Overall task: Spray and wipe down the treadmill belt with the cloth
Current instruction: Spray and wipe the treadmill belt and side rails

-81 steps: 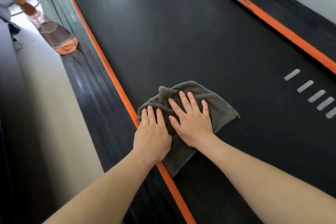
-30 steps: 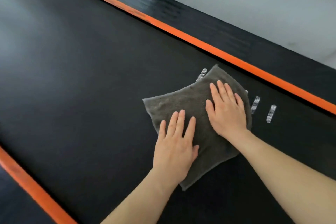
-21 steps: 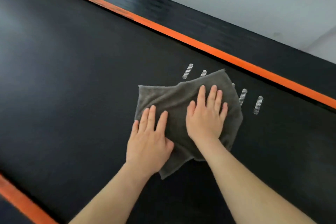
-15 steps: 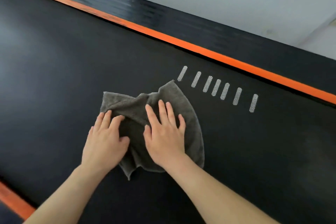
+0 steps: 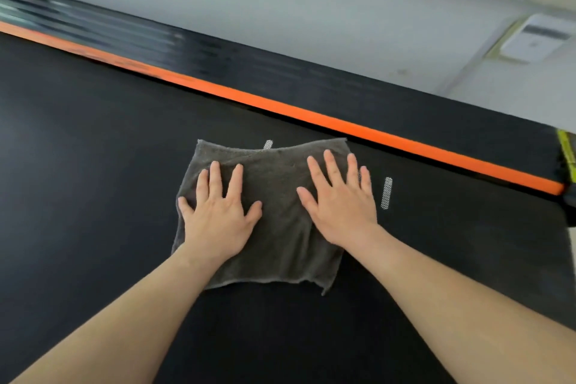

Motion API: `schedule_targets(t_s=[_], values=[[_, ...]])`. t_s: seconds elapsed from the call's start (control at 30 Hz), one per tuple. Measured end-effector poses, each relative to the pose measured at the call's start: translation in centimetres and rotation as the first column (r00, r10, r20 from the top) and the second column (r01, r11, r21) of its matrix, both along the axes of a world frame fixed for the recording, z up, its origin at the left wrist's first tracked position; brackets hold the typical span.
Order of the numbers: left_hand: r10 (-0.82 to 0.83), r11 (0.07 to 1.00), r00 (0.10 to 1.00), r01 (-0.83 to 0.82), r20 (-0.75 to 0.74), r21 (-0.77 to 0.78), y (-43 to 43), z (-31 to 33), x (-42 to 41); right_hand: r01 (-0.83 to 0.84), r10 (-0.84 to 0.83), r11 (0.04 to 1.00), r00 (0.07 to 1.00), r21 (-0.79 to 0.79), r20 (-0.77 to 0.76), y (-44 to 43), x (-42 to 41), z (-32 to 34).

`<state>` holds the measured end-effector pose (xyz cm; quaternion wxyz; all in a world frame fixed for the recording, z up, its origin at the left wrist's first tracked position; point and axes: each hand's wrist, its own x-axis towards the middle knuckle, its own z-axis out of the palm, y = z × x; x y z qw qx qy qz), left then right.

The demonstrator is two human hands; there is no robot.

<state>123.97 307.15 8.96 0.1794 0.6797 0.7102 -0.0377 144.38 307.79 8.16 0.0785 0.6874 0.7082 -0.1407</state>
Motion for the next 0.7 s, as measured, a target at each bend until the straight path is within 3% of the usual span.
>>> schedule_targets(t_s=[0.1, 0.17, 0.27, 0.33, 0.43, 0.6, 0.7], values=[[-0.139, 0.990, 0.990, 0.138, 0.015, 0.040, 0.0, 0.0, 3.2, 0.116, -0.107, 0.991, 0.986, -0.063, 0.127, -0.6, 3.5, 1.1], [-0.198, 0.980, 0.980, 0.198, -0.005, 0.019, -0.4, -0.7, 4.9, 0.138, -0.134, 0.990, 0.977, -0.012, 0.169, -1.1, 4.1, 1.7], [-0.240, 0.971, 0.969, 0.241, -0.057, 0.000, -0.5, -1.8, 5.3, 0.053, -0.053, 0.994, 0.999, 0.097, -0.002, -0.7, 2.6, 1.2], [-0.244, 0.970, 0.968, 0.244, -0.058, -0.011, -0.2, -1.9, 4.5, 0.009, 0.002, 0.996, 0.992, 0.088, -0.128, 0.3, 0.8, 0.3], [-0.239, 0.971, 0.969, 0.237, -0.056, -0.045, 0.6, -1.5, 4.2, 0.027, -0.014, 0.996, 0.990, 0.087, -0.144, 1.4, -0.2, -1.2], [-0.006, 0.995, 0.997, 0.013, 0.076, -0.103, 3.7, -0.5, 6.8, -0.100, 0.127, 0.982, 0.977, 0.158, -0.172, 3.6, 1.8, -1.2], [-0.077, 0.989, 0.996, 0.082, 0.042, -0.126, 4.0, -0.3, 8.8, -0.082, 0.104, 0.987, 0.981, 0.139, -0.165, 2.9, 3.8, -1.1]])
